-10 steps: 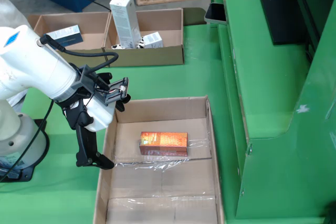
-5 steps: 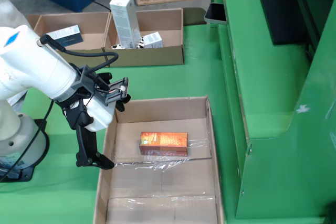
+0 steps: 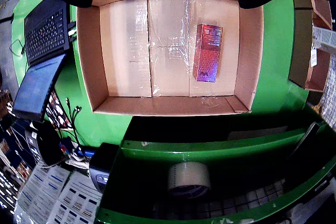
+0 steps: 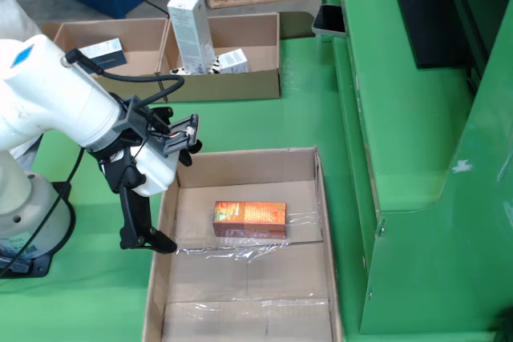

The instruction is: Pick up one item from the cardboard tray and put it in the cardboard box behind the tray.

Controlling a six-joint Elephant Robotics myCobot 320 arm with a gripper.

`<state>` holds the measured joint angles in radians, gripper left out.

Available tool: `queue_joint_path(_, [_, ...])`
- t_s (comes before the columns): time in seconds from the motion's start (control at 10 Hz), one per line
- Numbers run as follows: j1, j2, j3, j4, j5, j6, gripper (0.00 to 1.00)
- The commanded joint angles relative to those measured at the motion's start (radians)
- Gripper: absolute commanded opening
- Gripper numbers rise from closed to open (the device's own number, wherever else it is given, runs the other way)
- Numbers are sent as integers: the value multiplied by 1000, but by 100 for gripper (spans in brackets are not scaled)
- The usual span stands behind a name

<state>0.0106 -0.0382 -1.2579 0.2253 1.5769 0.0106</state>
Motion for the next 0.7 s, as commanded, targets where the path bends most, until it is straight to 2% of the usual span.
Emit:
queue_joint_path(0.0, [64,9,44,-8,-16,40,100])
queue_joint_path(0.6, [248,46,0,-34,-77,143,100])
